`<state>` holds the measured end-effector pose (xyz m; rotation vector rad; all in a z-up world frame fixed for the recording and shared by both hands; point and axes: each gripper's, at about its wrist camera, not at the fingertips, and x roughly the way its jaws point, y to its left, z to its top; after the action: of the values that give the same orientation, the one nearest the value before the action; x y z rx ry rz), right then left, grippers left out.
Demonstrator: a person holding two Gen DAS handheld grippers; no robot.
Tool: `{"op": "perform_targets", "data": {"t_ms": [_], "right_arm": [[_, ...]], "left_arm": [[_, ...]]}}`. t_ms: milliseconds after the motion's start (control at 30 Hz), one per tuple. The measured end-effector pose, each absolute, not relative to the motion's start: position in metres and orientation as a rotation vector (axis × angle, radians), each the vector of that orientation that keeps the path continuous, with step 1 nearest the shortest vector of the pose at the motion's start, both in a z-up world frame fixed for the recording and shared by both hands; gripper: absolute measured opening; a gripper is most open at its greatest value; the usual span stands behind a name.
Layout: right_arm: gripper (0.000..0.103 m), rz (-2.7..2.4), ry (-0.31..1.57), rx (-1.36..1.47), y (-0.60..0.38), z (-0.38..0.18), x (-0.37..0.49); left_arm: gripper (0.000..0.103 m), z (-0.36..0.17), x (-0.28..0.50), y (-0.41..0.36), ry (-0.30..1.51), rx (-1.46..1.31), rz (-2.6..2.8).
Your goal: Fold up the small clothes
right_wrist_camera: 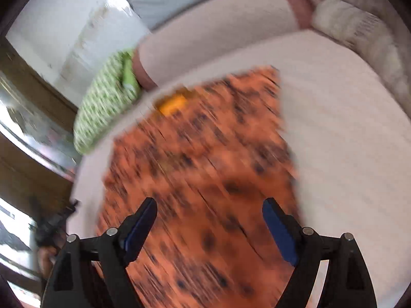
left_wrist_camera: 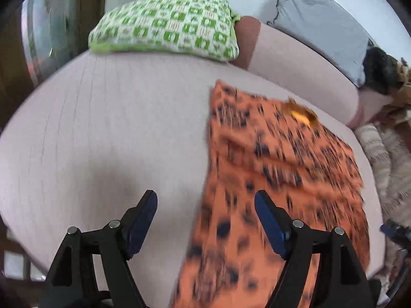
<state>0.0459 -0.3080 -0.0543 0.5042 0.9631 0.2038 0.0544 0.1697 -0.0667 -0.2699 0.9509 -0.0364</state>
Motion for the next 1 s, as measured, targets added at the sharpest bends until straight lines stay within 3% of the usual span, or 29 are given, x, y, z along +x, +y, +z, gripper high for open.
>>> {"op": "perform_targets", "data": {"t_ms": [200,467,600,633,667,733,767,1000], "right_arm": [[0.086,0.145,1.069,0.606,-0.364,-0.098,-0.052],[0.086,0.186,1.093,0.681,-0.362,-0.13,-0.053],[0.079,0.201,1.137,0.632,-0.345,-0.135,-0.043],[0.068,0.207,1.15,0.613,-0.341,-0.137,-0.042],[0.063,0.206,1.163,0.58,-0.335,-0.138,-0.041],[0.014,0.248,1.162,0.536,-0.326,-0.135,-0.041],[0.014,0.269,1.17,0.535,-0.322,-0.136,-0.041],[0.023,0.216,1.209,0.507,-0.318,-0.142,-0.036]], "left_arm": [[0.078,-0.099,-0.005,0.165,1.056,-0.27,-0.076],[0.078,-0.125,-0.025,0.151,1.131,-0.291,-0.061],[0.078,-0.132,-0.027,0.144,1.146,-0.257,-0.055],[0.073,-0.132,-0.028,0.143,1.147,-0.247,-0.048],[0.051,-0.132,-0.029,0.143,1.146,-0.228,-0.03],[0.029,-0.131,-0.031,0.145,1.145,-0.204,-0.006],[0.019,-0.13,-0.031,0.147,1.145,-0.228,-0.019],[0.019,-0.131,-0.033,0.146,1.143,-0.221,-0.012]]}}
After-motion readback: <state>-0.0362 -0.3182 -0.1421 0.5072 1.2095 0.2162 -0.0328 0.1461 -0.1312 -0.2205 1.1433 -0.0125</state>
